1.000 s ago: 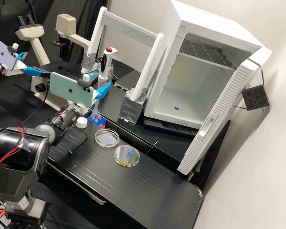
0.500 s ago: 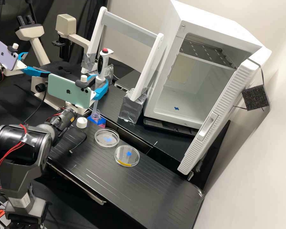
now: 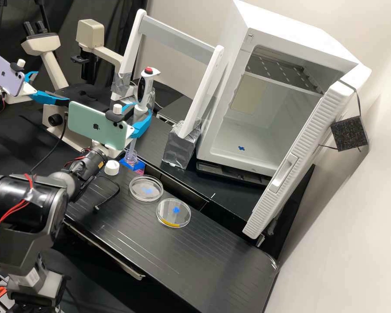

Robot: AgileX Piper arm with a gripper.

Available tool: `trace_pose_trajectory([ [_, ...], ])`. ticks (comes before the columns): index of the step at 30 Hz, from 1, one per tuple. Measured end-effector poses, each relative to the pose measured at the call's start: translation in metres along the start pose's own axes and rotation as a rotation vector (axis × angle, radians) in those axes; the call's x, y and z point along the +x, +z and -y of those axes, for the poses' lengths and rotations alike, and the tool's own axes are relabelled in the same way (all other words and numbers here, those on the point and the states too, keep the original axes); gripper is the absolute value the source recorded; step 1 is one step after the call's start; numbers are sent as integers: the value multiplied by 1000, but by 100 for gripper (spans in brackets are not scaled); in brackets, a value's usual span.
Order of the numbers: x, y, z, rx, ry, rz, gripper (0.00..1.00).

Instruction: Use the pipette

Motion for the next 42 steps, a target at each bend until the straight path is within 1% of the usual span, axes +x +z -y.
trace_pose_trajectory([
  [5, -4, -6, -19, 24, 53, -20, 0],
  [7, -4, -9, -24, 34, 57, -22, 0],
  [10, -5, -10, -34, 61, 65, -17, 0],
  [13, -6, -11, -40, 70, 57, -15, 0],
  [15, -8, -11, -45, 58, 48, -13, 0],
  [17, -12, -10, -52, 30, 17, -4, 0],
  [18, -13, -10, -54, 27, 8, -5, 0],
  [20, -18, -10, -63, 22, -1, -1, 0],
  [21, -20, -9, -69, 21, 7, -3, 0],
  [23, -24, -10, -76, 33, 13, -10, 0],
  [27, -33, -12, -92, 51, 53, -30, 0],
  [30, -41, -12, -98, 52, 67, -47, 0],
  [31, -43, -12, -101, 48, 73, -51, 0],
  [34, -49, -9, -103, 36, 71, -50, 0],
  [38, -55, -2, -102, 2, 56, -33, 0],
  [42, -60, 11, -101, -20, 47, 18, 0],
])
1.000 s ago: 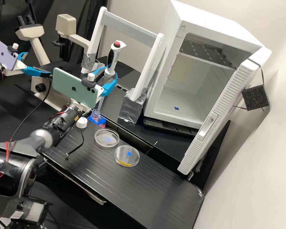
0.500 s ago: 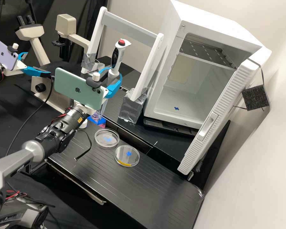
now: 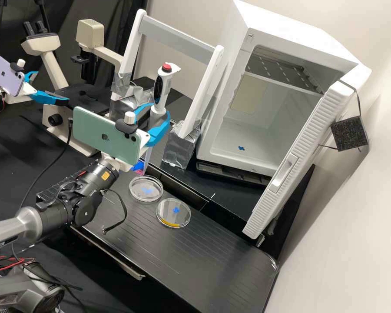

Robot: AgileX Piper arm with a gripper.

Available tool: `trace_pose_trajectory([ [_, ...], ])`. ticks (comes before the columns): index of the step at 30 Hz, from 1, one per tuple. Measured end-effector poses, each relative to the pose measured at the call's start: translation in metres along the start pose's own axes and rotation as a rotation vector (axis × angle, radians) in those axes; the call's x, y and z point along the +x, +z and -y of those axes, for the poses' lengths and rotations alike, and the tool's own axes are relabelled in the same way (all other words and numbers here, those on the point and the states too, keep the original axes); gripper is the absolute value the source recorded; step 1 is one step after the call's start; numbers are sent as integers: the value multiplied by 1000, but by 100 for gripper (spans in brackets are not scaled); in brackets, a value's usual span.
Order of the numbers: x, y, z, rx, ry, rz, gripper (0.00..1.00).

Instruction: Use the pipette

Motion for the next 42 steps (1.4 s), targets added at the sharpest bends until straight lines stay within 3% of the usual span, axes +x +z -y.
trace_pose_trajectory([
  [4, -3, 10, -3, -5, 7, 50, 0],
  [9, -4, 16, -8, 28, 30, 81, 0],
  [14, -5, 17, -9, 42, 34, 86, 0],
  [25, -3, 13, -18, 33, 53, 58, 0],
  [29, 5, 0, -30, 16, 73, 12, 0],
  [33, 20, -22, -34, 41, 42, -88, 0],
  [38, 43, -52, -28, -5, -43, -176, 0],
  [42, 65, -70, -24, -13, -104, -195, 0],
])
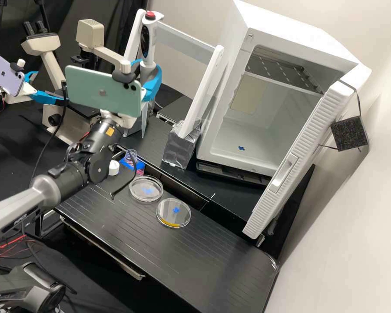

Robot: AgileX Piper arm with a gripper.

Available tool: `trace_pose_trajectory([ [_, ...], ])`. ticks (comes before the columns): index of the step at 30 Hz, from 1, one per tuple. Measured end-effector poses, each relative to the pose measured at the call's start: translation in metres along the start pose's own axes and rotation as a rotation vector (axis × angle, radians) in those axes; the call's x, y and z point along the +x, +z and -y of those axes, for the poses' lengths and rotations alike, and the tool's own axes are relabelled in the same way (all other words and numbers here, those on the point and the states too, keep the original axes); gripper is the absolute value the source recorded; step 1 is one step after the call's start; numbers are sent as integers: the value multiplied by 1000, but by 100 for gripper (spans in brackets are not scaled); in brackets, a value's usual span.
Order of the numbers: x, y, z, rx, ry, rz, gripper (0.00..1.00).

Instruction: Use the pipette

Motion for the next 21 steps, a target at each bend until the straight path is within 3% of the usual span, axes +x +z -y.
trace_pose_trajectory([
  [12, 77, -10, -16, 34, -86, 84, 0],
  [21, 120, -7, -6, 39, -140, 151, 0],
])
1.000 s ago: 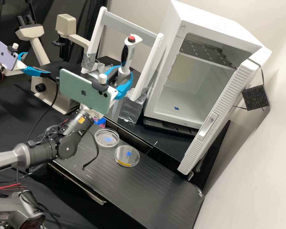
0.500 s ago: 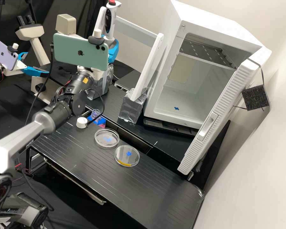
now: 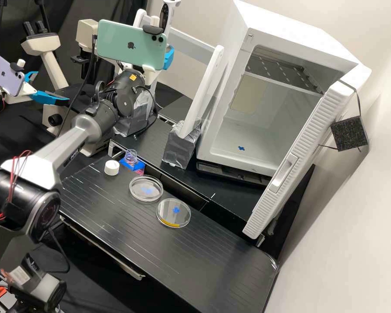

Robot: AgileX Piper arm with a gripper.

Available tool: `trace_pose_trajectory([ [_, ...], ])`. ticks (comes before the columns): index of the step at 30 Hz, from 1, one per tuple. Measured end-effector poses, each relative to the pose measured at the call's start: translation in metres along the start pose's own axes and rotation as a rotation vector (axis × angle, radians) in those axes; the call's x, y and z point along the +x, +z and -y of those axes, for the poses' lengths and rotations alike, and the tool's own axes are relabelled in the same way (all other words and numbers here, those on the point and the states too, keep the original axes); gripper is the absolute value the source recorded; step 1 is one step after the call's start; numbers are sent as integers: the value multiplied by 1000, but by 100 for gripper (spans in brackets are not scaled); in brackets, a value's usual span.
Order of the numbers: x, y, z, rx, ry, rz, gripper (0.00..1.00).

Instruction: Use the pipette

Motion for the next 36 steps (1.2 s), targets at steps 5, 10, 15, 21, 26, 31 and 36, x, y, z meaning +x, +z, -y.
trace_pose_trajectory([
  [5, 17, -1, -3, 0, 2, 31, 0],
  [10, 32, 0, -7, 35, 11, 61, 0],
  [15, 41, 5, -13, 167, -31, 173, 0],
  [21, 41, 5, -3, 217, -296, 129, 0],
  [26, 43, -18, 7, 211, -311, -19, 0],
  [31, 41, -22, 5, 192, -293, -32, 0],
  [36, 40, -23, 3, 191, -283, -33, 0],
])
